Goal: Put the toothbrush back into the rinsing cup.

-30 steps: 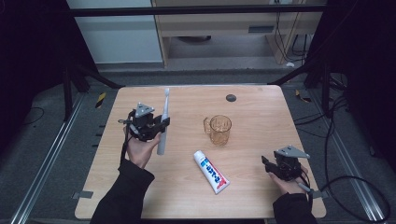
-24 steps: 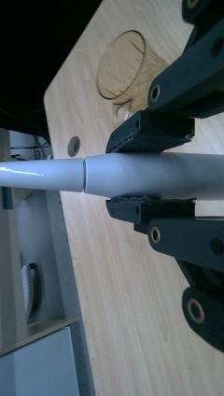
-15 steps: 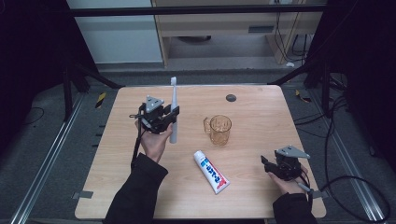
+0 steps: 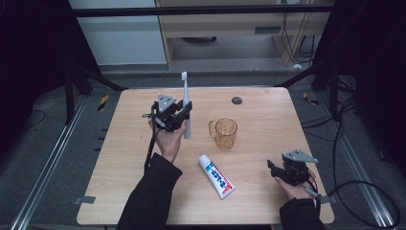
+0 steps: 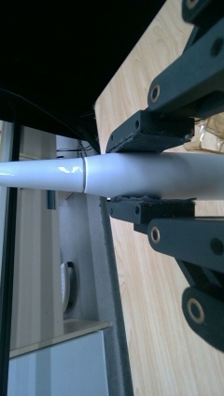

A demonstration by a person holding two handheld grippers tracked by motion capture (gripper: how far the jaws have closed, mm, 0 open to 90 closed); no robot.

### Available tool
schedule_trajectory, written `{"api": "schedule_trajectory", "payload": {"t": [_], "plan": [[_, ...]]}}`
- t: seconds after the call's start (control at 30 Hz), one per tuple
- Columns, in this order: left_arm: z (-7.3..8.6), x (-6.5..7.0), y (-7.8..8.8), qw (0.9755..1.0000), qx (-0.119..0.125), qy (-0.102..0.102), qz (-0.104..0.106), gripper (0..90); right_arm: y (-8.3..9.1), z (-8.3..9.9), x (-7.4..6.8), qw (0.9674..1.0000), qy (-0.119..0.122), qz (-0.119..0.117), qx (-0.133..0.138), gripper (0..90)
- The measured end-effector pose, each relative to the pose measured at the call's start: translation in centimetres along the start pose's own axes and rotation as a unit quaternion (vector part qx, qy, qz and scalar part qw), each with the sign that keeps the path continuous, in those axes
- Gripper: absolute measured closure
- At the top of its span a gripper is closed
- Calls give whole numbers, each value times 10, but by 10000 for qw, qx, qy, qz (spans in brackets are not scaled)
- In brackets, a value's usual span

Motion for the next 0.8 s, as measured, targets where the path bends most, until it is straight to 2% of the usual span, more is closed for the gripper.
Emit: {"api": "schedule_trajectory", "payload": {"t": [0.27, 0.5, 0.8], "plan": [[-6, 9, -5, 9997, 210, 22, 98, 672, 0, 0, 0, 10000, -11, 11, 30, 340], [-14, 24, -14, 9991, 290, 78, 291, 672, -1, -1, -1, 10000, -9, -2, 69, 316], [-20, 45, -23, 9981, 422, 6, 443, 672, -2, -1, -1, 10000, -3, -17, 78, 318]]}}
Point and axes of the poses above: each handheld gripper's, and its own axes: y roughly backward along the jaws, z roughly out of its underside, x roughly to its right, the point moved 4 cm from there along -y, roughly forward along the jaws, and after that the axes turned 6 degrees about y, right-handed, at the moved point
